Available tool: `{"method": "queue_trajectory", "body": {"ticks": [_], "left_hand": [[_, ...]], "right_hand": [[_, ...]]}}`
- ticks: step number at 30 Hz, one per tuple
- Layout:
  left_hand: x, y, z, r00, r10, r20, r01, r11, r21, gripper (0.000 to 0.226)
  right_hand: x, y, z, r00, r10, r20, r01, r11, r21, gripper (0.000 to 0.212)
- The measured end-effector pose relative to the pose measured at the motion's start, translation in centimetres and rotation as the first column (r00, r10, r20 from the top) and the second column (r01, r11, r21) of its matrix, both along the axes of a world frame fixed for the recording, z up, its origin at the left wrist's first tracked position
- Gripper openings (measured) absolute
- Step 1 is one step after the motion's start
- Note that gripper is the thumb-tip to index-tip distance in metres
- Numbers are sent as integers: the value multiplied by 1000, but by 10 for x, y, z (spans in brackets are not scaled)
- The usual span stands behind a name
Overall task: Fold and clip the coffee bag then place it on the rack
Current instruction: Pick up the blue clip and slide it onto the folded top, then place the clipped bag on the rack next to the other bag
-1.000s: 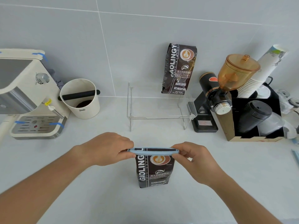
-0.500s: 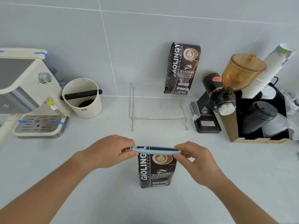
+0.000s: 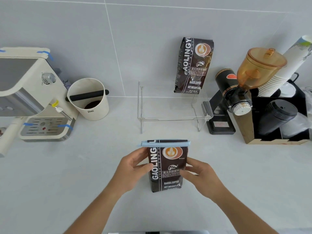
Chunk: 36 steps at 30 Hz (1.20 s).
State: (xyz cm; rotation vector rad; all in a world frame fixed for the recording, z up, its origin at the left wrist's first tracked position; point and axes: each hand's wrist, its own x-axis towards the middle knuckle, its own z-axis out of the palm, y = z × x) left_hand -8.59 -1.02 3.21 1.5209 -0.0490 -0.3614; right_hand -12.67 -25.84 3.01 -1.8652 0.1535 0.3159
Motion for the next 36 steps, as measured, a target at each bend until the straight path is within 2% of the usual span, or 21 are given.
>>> {"method": "queue_trajectory", "body": {"ticks": [3, 7, 12, 21, 25, 36], "left_hand": [[-14, -7, -15, 998, 34, -51, -35, 999, -24, 67], [-32, -14, -31, 993, 74, -96, -72, 997, 24, 75], [-42, -19, -39, 981, 165, -100, -155, 983, 96, 64], [-30, -21, -12, 983, 162, -90, -158, 986, 51, 58], [-12, -22, 12, 984, 171, -48, -171, 985, 18, 61], [53, -21, 93, 953, 180, 243, -191, 981, 22, 61]], "right_hand": [[-4, 6, -11, 999, -44, 12, 44, 999, -5, 43], [-7, 12, -21, 995, -96, 24, 96, 995, 7, 44], [-8, 18, -24, 989, -145, 31, 143, 989, 33, 44], [1, 18, 1, 986, -133, 102, 136, 990, -23, 43], [18, 16, 30, 979, -126, 161, 129, 992, -11, 43], [80, 14, 114, 925, -109, 363, 99, 994, 48, 36]]}}
